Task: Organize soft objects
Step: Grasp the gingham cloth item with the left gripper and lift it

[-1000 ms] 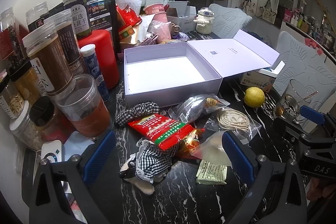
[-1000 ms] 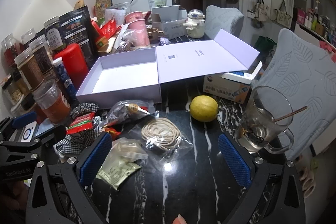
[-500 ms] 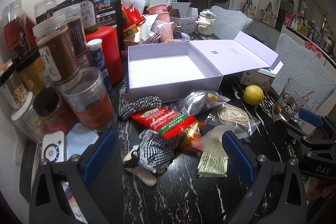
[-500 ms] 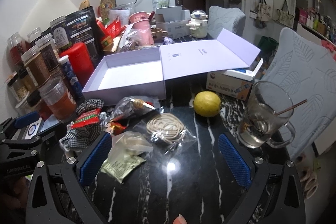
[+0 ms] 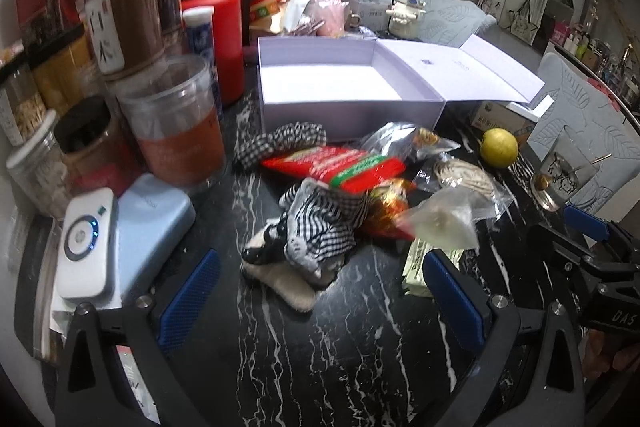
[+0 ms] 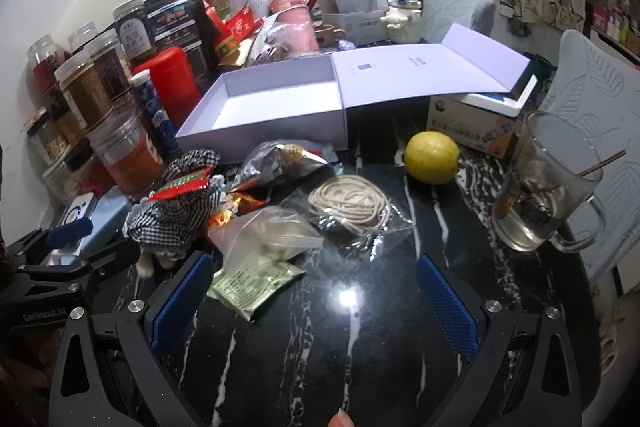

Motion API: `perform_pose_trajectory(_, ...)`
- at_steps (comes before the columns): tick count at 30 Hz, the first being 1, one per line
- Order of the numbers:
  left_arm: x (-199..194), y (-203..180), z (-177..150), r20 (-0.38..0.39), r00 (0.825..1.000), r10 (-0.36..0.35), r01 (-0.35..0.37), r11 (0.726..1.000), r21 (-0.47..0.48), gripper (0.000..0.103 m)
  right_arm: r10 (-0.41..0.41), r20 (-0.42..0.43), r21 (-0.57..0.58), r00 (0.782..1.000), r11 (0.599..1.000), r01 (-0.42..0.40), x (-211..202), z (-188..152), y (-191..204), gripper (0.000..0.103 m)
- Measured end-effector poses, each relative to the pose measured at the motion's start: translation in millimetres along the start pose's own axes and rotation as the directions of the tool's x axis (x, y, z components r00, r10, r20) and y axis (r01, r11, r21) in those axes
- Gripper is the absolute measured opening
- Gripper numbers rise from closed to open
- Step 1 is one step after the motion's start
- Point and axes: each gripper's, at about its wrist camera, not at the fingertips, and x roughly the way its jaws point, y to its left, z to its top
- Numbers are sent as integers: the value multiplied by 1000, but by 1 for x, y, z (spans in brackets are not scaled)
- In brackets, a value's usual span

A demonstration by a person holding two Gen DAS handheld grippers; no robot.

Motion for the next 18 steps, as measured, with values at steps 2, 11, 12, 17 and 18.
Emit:
perform_pose_trajectory(2,4,2,-3,-7,1000,-6,6,1000,-3,103,12,-7,0,1000,1000,-12,4,-2,1,103)
perform_pose_trajectory(11,22,10,5,19,999,-27,27,1000,16,103,51,-62,-13,997,999,-52,28,-5,4,103)
perform_pose_trajectory(12,25,10,6,19,999,-28,27,999,22,103,52,-64,-12,997,999,-52,29,-5,4,103)
perform_pose_trajectory(17,46,4,13,9,999,-34,33,997,75,93,43,-74,-4,996,999,-43,37,-3,-3,103)
perform_pose_trajectory(18,53,4,14,-9,999,-37,37,996,82,86,39,-77,-1,996,999,-40,38,-3,-5,103)
